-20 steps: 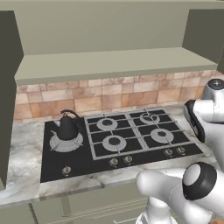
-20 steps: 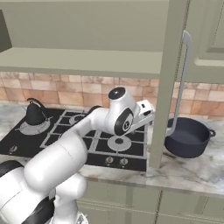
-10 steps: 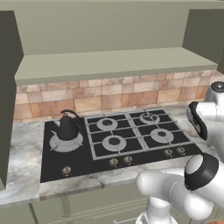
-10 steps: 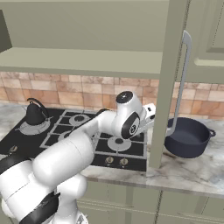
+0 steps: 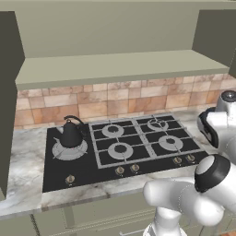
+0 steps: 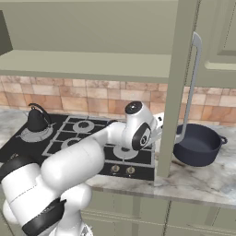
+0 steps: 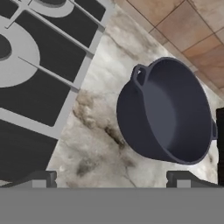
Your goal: Pick the kettle from the cabinet and place it on a stove burner. Then pick the pot from the counter and place it on another stove burner. Finally, turn both burners on.
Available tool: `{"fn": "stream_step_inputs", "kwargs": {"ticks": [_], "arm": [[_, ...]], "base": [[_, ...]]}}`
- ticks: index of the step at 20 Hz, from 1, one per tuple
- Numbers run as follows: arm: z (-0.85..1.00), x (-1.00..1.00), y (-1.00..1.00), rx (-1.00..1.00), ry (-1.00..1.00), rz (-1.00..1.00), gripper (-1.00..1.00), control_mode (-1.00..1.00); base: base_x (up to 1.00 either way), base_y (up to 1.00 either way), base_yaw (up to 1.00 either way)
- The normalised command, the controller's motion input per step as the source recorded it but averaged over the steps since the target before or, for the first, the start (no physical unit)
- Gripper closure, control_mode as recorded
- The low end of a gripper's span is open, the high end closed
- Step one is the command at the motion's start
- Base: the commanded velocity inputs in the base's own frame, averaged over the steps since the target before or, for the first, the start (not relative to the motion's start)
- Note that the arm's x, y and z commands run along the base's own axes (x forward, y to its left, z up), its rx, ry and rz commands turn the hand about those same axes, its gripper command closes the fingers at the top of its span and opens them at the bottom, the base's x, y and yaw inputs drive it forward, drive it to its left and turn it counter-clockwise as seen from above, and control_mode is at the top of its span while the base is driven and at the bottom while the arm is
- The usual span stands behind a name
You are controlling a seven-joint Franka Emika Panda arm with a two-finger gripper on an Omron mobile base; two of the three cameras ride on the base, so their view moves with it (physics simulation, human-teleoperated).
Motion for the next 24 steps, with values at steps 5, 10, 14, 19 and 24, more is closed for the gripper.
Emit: {"fn": "stream_step_inputs", "kwargs": {"ticks": [5, 10, 14, 19, 24], "arm": [[-0.02, 0.18, 0.00, -0.03, 0.00, 0.00, -1.00, -1.00], [-0.02, 0.18, -0.09, 0.00, 0.03, 0.00, -1.00, -1.00], [-0.04, 0.11, -0.21, 0.00, 0.04, 0.00, -1.00, -1.00], [-0.06, 0.10, -0.25, 0.00, 0.05, 0.00, -1.00, -1.00], [-0.08, 0.10, -0.20, 0.00, 0.03, 0.00, -1.00, -1.00]], "base": [[0.00, 0.00, 0.00], [0.00, 0.00, 0.00], [0.00, 0.00, 0.00], [0.00, 0.00, 0.00], [0.00, 0.00, 0.00]]}}
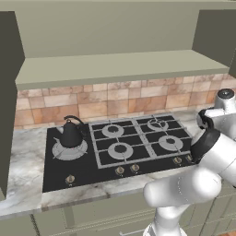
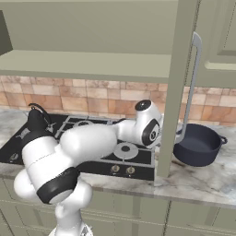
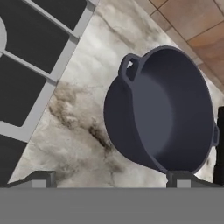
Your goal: Pick the kettle from the cabinet and place it on a stove burner. Then pick the pot from the counter and place it on another stove burner. Finally, turn both burners on.
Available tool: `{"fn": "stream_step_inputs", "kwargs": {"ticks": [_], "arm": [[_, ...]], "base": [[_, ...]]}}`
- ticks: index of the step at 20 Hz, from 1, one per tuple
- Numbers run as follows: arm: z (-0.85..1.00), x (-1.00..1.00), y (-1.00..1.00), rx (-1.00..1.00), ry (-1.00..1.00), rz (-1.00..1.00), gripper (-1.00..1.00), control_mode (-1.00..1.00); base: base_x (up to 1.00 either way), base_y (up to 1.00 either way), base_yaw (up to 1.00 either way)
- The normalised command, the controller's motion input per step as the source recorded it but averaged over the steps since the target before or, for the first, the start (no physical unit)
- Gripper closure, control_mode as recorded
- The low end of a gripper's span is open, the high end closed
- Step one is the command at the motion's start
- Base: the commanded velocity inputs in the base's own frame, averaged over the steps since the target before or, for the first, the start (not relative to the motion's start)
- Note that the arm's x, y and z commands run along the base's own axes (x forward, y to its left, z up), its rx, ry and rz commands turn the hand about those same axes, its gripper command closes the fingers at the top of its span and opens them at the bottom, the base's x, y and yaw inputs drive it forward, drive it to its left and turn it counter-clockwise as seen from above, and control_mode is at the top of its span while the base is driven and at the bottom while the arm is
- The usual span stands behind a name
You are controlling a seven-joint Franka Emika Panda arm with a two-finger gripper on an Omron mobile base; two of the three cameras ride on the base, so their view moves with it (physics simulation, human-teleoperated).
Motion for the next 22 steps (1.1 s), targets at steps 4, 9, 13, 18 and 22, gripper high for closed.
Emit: {"fn": "stream_step_inputs", "kwargs": {"ticks": [4, 9, 13, 18, 22], "arm": [[-0.10, 0.12, -0.19, 0.00, 0.04, 0.00, -1.00, -1.00], [-0.15, 0.11, -0.16, 0.00, 0.03, 0.00, -1.00, -1.00], [-0.20, 0.12, -0.14, 0.00, 0.02, 0.00, -1.00, -1.00], [-0.20, 0.15, -0.14, 0.00, 0.02, 0.00, -1.00, -1.00], [-0.17, 0.17, -0.11, 0.00, 0.01, 0.00, -1.00, -1.00]], "base": [[0.00, 0.00, 0.00], [0.00, 0.00, 0.00], [0.00, 0.00, 0.00], [0.00, 0.00, 0.00], [0.00, 0.00, 0.00]]}}
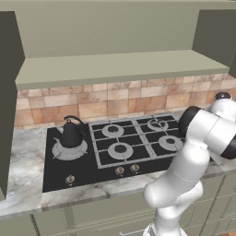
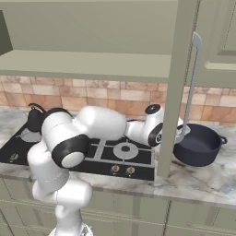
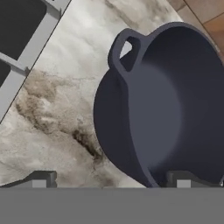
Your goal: Pick the kettle from the cabinet and place it on a stove burner. Then pick the pot from the counter and place it on another stove burner. Finally, turn both burners on.
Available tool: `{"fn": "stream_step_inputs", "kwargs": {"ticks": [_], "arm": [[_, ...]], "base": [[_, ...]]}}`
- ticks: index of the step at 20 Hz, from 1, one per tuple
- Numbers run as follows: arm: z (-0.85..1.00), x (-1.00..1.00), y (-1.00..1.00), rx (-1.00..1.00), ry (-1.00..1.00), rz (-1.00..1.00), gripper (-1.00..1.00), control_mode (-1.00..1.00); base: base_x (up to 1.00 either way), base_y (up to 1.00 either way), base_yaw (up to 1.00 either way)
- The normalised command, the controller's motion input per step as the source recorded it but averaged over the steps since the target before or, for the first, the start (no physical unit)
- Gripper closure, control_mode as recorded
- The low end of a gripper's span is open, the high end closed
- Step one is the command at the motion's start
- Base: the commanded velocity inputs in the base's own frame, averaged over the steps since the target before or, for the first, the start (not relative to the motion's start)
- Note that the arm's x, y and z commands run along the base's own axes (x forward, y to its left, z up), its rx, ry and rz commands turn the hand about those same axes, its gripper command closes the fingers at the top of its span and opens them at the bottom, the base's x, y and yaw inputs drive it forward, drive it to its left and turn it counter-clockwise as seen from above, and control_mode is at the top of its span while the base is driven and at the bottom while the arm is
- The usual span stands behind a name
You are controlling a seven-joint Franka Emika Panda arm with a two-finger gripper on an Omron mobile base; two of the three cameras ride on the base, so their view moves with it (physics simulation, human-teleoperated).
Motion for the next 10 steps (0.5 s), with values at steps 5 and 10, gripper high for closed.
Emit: {"fn": "stream_step_inputs", "kwargs": {"ticks": [5, 10], "arm": [[-0.13, 0.18, -0.10, 0.00, 0.01, 0.00, -1.00, -1.00], [-0.05, 0.19, -0.13, 0.00, 0.00, 0.00, -1.00, -1.00]], "base": [[0.00, 0.00, 0.00], [0.00, 0.00, 0.00]]}}
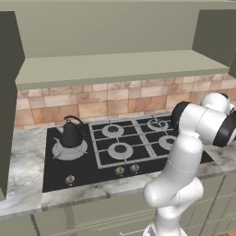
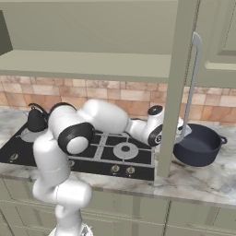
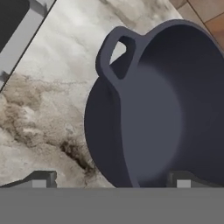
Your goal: Pick the kettle from the cabinet and place it on a stove burner. Then pick the pot from the counter and place it on another stove burner. Finally, turn both burners on.
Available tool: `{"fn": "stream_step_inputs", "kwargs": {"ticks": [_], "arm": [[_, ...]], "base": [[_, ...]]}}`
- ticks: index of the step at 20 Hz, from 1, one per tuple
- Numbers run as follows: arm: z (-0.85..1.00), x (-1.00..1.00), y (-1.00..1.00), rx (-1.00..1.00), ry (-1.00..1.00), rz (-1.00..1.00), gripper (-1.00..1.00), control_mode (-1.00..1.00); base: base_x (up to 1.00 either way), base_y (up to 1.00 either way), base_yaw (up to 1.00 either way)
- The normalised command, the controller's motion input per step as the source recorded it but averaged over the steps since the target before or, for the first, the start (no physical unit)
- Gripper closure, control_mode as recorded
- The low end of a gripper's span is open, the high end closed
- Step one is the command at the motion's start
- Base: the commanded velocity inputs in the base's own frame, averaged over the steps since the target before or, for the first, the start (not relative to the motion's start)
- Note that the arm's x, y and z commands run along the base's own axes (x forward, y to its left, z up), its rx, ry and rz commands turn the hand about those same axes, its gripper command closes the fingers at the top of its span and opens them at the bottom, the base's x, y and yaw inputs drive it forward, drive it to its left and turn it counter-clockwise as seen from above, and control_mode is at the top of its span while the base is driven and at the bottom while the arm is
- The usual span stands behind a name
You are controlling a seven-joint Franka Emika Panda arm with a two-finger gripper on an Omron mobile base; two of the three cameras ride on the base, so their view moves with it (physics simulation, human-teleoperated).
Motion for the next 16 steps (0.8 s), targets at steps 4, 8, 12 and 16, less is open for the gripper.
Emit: {"fn": "stream_step_inputs", "kwargs": {"ticks": [4, 8, 12, 16], "arm": [[0.00, 0.20, -0.20, 0.00, 0.01, 0.00, -1.00, -1.00], [-0.06, 0.17, -0.19, 0.00, 0.03, 0.00, -1.00, -1.00], [-0.18, 0.06, -0.09, 0.00, 0.02, 0.00, -1.00, -1.00], [-0.20, 0.01, 0.00, 0.00, 0.01, 0.00, -1.00, -1.00]], "base": [[0.00, 0.00, 0.00], [0.00, 0.00, 0.00], [0.00, 0.00, 0.00], [0.00, 0.00, 0.00]]}}
